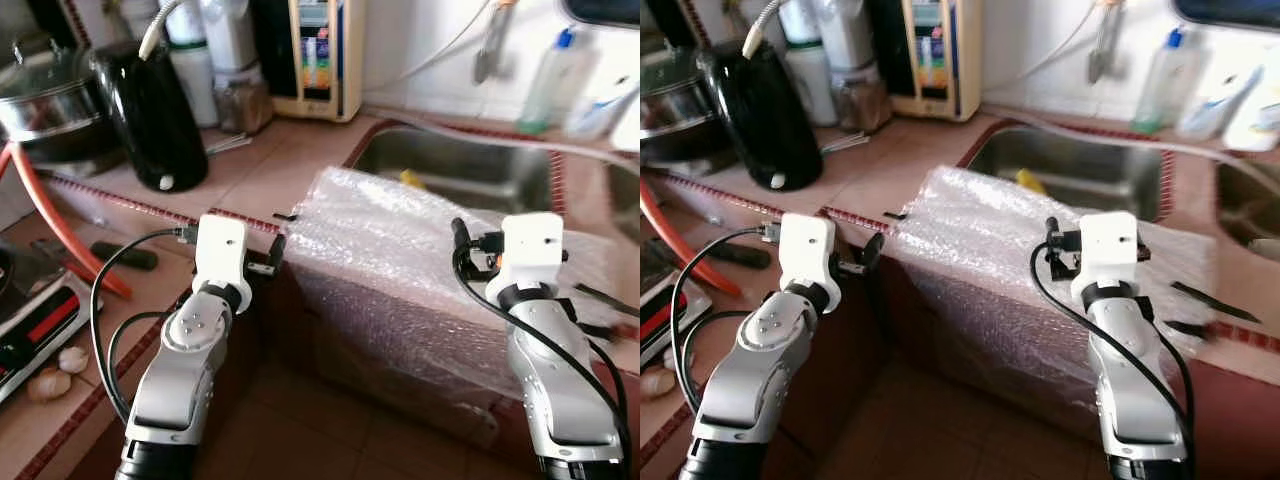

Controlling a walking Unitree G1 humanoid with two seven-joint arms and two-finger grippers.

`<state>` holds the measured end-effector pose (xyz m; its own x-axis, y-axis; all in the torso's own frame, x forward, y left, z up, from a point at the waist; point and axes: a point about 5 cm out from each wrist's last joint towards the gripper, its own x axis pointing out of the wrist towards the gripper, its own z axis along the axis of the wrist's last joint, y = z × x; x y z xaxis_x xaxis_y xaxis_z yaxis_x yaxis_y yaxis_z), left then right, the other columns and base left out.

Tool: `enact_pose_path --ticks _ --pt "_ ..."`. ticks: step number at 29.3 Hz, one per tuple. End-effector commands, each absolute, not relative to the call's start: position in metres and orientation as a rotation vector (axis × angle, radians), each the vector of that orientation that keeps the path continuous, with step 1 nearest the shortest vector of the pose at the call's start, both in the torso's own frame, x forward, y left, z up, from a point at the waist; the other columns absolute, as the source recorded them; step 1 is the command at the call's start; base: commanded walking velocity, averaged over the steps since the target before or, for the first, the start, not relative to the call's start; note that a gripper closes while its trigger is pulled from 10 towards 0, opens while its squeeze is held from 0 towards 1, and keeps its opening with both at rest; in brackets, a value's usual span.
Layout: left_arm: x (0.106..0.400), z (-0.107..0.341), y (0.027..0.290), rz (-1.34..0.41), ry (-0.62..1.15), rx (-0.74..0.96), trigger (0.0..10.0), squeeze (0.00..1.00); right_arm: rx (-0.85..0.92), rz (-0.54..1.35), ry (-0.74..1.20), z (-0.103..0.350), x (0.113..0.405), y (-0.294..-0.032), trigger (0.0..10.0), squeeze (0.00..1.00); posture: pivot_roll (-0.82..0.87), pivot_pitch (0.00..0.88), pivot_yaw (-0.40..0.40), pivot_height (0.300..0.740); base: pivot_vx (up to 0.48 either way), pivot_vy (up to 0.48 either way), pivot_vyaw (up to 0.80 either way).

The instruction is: Kitchen organization

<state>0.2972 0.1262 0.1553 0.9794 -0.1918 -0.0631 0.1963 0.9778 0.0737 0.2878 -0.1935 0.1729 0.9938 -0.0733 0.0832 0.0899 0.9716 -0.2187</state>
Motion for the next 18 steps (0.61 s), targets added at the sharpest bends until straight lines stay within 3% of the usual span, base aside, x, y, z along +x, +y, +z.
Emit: enact_pose_path --ticks 1,14,18 --pt "0.2980 0.1551 0.1315 -0.176 0.063 0.082 10.0 0.00 -0.222 -0.056 -0.087 0.1760 0.2893 -0.1877 10.0 0.00 0.01 0.000 0.057 0.740 -0.281 0.000 0.00" --pt "0.2988 0.1534 0.1305 -0.178 0.073 0.074 10.0 0.00 -0.222 -0.056 -0.081 0.1746 0.2890 -0.1876 10.0 0.00 0.00 0.000 0.057 0.740 -0.308 0.000 0.00" --pt "0.3002 0.1558 0.1286 -0.190 0.052 0.058 10.0 0.00 -0.216 -0.047 -0.080 0.1741 0.2891 -0.1861 10.0 0.00 0.00 0.000 0.057 0.740 0.000 0.000 0.00"
